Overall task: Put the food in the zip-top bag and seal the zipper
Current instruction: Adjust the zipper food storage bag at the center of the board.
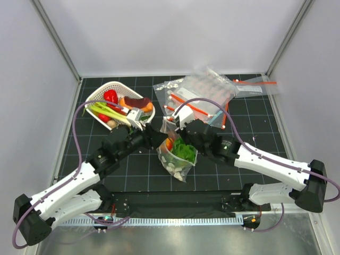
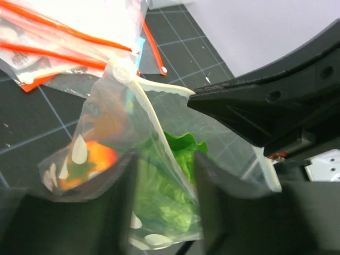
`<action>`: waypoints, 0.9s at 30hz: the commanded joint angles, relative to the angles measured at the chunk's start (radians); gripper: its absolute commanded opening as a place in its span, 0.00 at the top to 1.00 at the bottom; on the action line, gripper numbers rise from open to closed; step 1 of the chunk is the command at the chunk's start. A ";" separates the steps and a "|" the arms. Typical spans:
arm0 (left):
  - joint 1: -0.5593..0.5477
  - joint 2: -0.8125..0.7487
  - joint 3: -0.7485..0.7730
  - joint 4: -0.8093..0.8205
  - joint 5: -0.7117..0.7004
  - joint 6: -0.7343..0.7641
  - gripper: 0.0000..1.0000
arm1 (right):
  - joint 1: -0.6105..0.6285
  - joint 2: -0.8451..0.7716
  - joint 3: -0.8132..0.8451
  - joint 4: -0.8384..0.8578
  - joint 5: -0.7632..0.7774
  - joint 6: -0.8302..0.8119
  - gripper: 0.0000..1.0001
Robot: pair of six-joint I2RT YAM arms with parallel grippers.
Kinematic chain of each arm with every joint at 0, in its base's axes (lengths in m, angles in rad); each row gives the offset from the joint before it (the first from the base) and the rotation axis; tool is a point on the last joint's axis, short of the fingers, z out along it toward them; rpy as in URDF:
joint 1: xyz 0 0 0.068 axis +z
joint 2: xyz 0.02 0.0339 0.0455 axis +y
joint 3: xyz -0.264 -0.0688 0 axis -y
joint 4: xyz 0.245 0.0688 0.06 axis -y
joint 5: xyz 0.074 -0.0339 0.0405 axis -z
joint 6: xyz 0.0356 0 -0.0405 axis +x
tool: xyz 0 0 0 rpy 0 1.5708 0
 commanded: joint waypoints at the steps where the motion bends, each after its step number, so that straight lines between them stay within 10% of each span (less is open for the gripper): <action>1: 0.003 -0.069 0.002 0.012 -0.027 0.007 0.46 | -0.041 -0.057 -0.007 0.088 -0.088 0.016 0.99; 13: 0.064 -0.102 -0.025 -0.033 -0.152 0.047 0.10 | -0.188 -0.113 -0.075 0.109 -0.394 0.099 0.99; 27: 0.098 -0.003 -0.131 0.260 -0.056 0.237 0.12 | -0.218 -0.082 -0.063 0.096 -0.625 0.108 0.99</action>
